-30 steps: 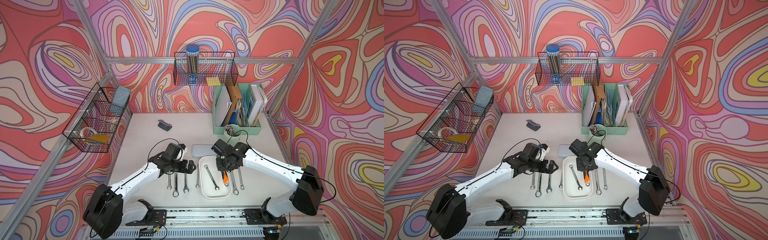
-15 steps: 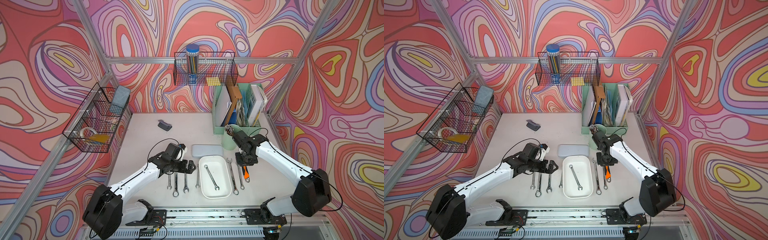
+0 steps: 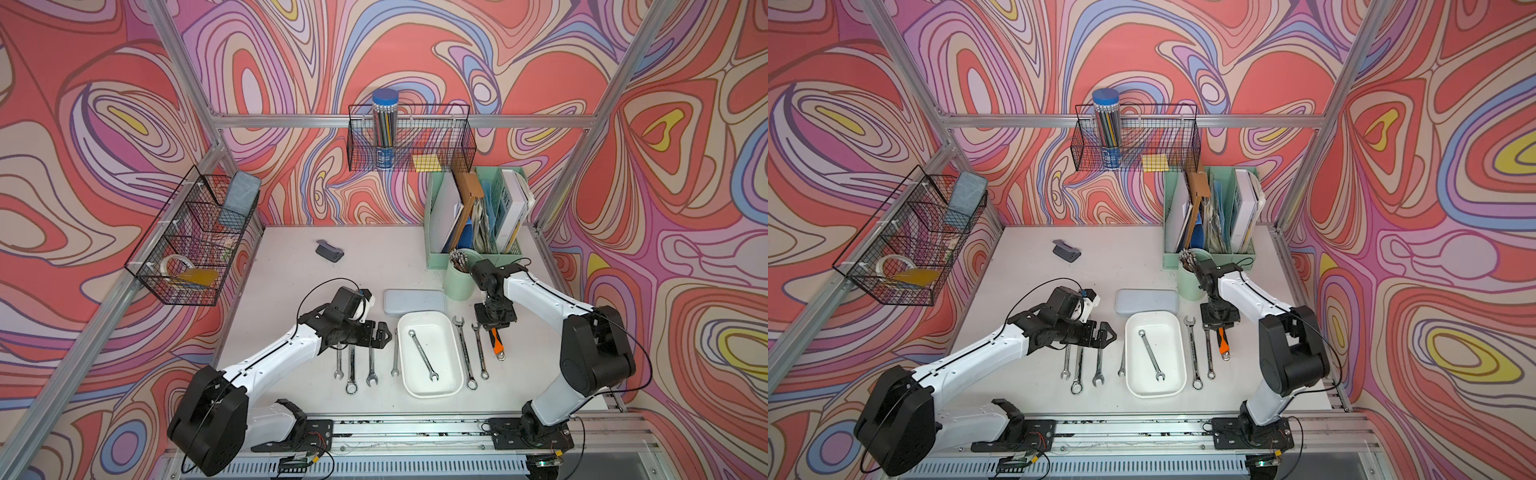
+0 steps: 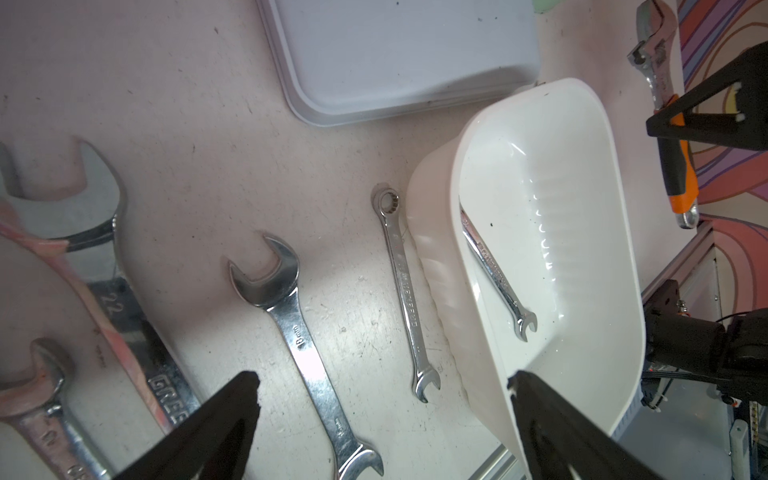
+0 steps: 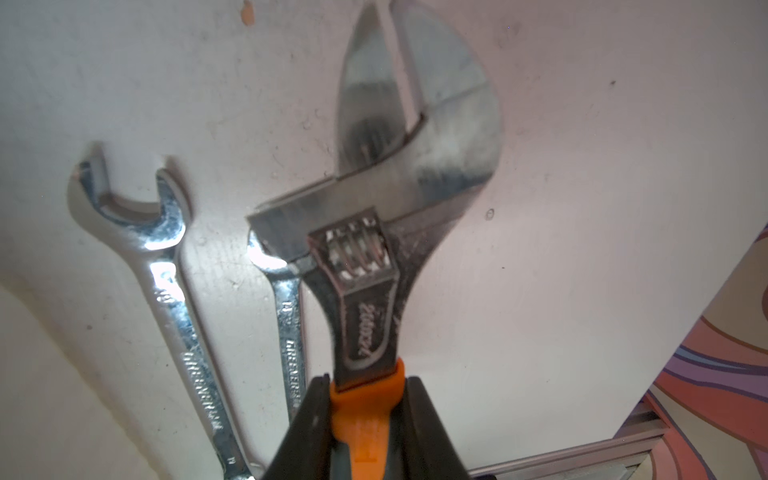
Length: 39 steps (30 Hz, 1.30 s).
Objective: Take out the wrench from the storage box
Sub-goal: Place the wrench at the center of the board.
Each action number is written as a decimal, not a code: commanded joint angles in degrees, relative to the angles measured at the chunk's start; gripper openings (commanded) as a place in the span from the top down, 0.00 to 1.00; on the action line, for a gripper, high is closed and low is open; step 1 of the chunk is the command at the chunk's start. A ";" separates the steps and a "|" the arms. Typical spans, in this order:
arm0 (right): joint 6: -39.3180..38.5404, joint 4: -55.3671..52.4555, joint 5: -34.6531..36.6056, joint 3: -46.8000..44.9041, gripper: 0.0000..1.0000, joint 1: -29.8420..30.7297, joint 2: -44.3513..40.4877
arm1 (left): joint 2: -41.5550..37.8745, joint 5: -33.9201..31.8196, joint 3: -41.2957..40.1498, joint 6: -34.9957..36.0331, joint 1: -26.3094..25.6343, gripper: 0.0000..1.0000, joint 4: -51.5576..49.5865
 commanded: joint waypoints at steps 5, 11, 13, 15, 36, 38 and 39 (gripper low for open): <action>-1.41 1.48 0.04 -0.01 0.94 -1.50 4.59 | 1.99 0.21 2.12 1.78 0.36 0.01 -0.31; -1.40 1.02 0.98 0.21 0.92 -2.06 8.89 | 2.71 0.09 2.97 2.58 0.55 0.01 -1.73; -1.41 1.03 1.16 0.17 0.90 -2.28 9.26 | 2.44 -0.01 3.16 2.81 0.57 0.01 -2.15; -1.41 0.95 1.18 0.25 0.87 -2.35 9.68 | 2.35 0.06 3.41 3.13 0.64 0.01 -2.80; -1.41 0.75 1.75 0.42 0.64 -3.73 8.47 | -0.61 -0.85 3.88 2.86 0.91 0.01 -6.21; -1.58 0.86 1.95 0.34 0.64 -3.67 5.42 | -1.14 -0.88 3.73 2.73 0.83 0.01 -6.13; -1.59 0.86 1.43 0.40 0.64 -3.67 2.48 | -1.36 -0.89 3.63 2.56 0.86 0.01 -5.96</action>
